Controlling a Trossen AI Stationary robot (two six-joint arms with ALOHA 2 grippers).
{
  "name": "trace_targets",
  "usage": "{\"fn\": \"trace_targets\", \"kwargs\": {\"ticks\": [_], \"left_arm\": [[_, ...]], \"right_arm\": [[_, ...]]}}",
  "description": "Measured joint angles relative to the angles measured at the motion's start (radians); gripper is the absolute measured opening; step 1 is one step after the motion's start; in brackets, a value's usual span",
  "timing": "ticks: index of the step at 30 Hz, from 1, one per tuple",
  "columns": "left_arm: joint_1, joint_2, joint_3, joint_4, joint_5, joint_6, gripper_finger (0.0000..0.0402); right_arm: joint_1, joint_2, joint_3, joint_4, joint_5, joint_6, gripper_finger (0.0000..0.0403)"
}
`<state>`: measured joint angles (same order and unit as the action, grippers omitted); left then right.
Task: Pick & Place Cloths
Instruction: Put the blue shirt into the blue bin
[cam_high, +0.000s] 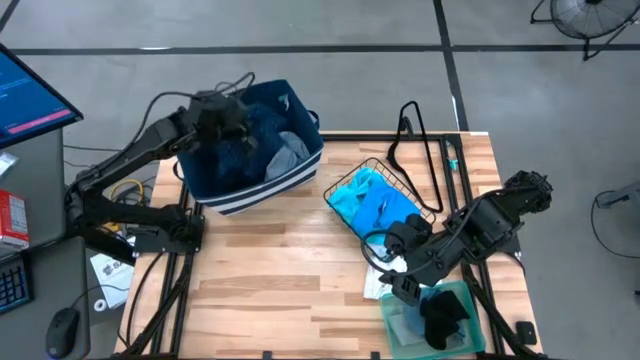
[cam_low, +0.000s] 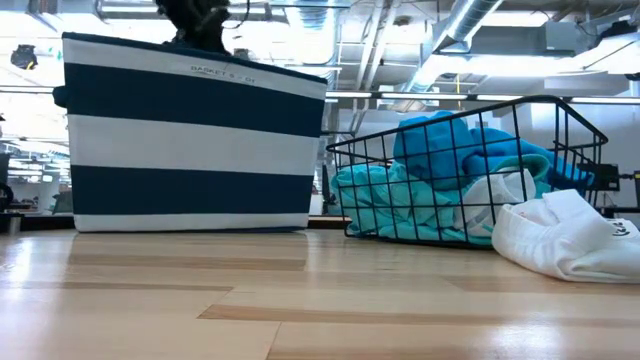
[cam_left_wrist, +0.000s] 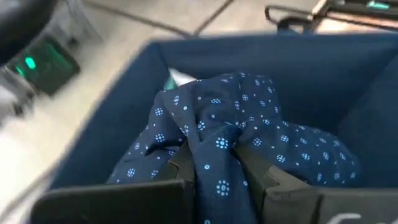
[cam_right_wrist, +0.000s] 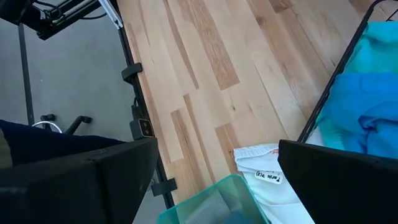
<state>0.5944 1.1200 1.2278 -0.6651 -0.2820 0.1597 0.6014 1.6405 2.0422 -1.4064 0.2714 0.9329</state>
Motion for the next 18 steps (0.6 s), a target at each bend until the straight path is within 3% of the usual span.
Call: {"fn": "trace_targets", "kwargs": {"ticks": [9,13,18], "left_arm": [[-0.027,-0.009,-0.161,-0.048,0.002,-0.097,0.0058],[-0.027,-0.008,-0.225,-0.052,0.028,-0.097,0.0101],[-0.027,-0.009,-0.238,-0.049,0.062,-0.100,0.0184]], "right_arm": [[-0.002,0.000,-0.024,-0.009,0.000,0.001,0.0325],[-0.002,0.000,-0.049,-0.005,-0.001,0.004,0.0325],[-0.002,0.000,-0.083,-0.007,-0.009,0.043,0.0325]]}}
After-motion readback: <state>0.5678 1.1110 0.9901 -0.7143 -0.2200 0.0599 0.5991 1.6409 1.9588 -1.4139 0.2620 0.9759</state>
